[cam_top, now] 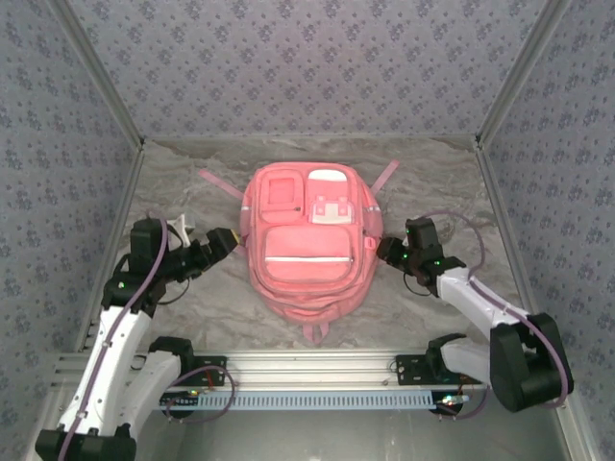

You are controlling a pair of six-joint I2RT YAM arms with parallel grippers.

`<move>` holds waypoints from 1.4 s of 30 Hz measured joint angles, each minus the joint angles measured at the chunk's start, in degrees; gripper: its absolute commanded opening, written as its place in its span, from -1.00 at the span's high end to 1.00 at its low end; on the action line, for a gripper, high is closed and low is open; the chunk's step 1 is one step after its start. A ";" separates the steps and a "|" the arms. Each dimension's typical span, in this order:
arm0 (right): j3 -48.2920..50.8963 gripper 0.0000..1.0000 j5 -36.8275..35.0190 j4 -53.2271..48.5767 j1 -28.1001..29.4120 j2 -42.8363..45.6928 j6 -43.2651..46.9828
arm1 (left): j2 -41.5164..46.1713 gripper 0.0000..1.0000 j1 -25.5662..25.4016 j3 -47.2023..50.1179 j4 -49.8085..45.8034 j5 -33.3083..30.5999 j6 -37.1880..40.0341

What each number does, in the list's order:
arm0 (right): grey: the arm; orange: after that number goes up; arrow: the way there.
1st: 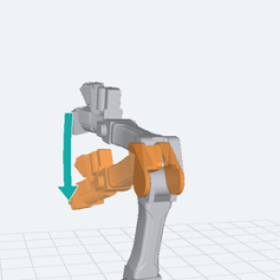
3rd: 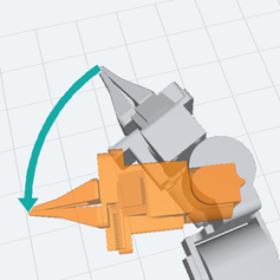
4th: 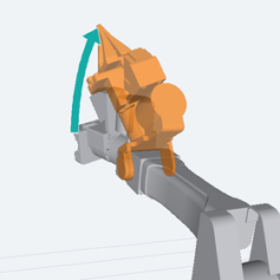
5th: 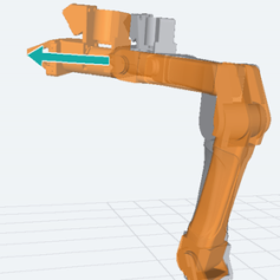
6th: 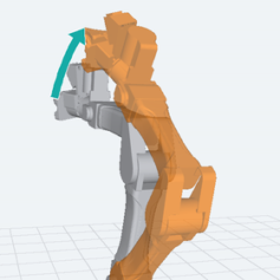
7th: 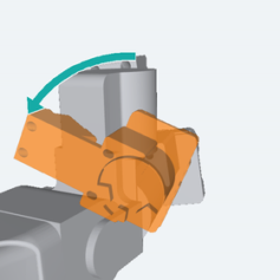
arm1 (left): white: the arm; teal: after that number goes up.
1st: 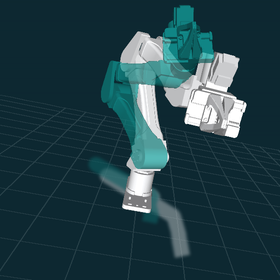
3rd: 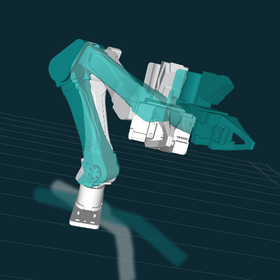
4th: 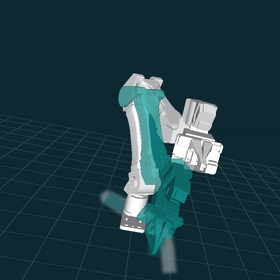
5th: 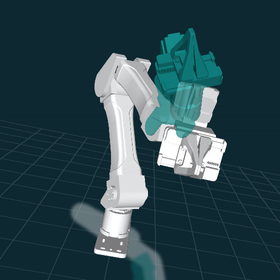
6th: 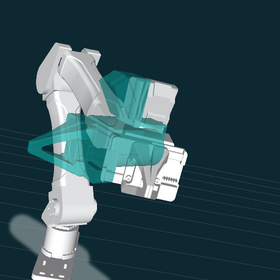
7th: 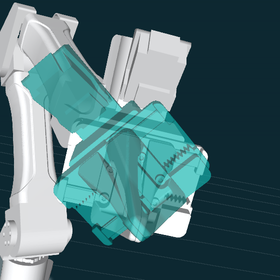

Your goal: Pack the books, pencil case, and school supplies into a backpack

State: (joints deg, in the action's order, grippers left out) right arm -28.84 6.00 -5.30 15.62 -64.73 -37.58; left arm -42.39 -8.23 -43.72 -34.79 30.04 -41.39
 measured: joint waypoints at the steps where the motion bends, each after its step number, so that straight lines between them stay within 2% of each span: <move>1: 0.13 -0.46 -0.52 -0.17 -0.11 1.42 0.26 | -1.07 -0.95 0.00 -0.83 0.59 -0.04 0.55; 2: 0.22 -0.82 -1.14 -0.55 -0.11 3.15 0.26 | -1.99 -0.95 0.00 -1.51 0.81 -0.50 1.25; 3: 0.22 -0.99 -1.64 -0.83 -0.11 4.50 0.57 | -2.84 -0.95 0.00 -1.86 0.90 -1.07 1.75; 9: 1.09 -1.00 -5.25 -4.15 0.09 18.64 2.58 | -3.67 -0.95 -0.55 -5.84 -0.96 -4.55 7.61; 13: 3.54 -1.00 -5.42 -6.64 1.31 30.67 5.01 | -0.79 -0.95 -3.19 -10.29 -2.23 -10.49 14.58; 19: 3.61 -1.00 -4.11 -7.45 3.06 38.60 11.37 | 1.66 -0.95 -3.91 -10.91 -1.75 -14.75 22.77; 24: 4.02 -1.00 -6.19 -5.05 3.19 39.52 15.96 | -1.51 -0.95 -4.22 -3.56 8.37 -16.83 29.46; 29: 9.57 -1.00 -6.05 4.15 3.19 38.45 22.16 | -6.97 -0.95 -4.07 8.11 21.86 -28.87 31.10; 34: 15.78 -1.00 -6.05 9.16 3.19 37.83 26.25 | -12.11 -0.95 -0.94 14.16 36.30 -35.80 33.88; 38: 17.16 -1.00 -6.32 12.63 3.30 39.45 29.33 | -24.26 -0.96 3.23 14.75 46.45 -35.76 38.58; 42: 17.44 -1.00 -8.09 14.93 3.30 40.81 32.09 | -35.71 -0.96 8.76 16.35 54.99 -31.71 38.01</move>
State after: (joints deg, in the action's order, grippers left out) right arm -11.40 -2.09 9.63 18.92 -23.92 -5.50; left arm -78.11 0.54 -27.38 20.21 -1.67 -3.38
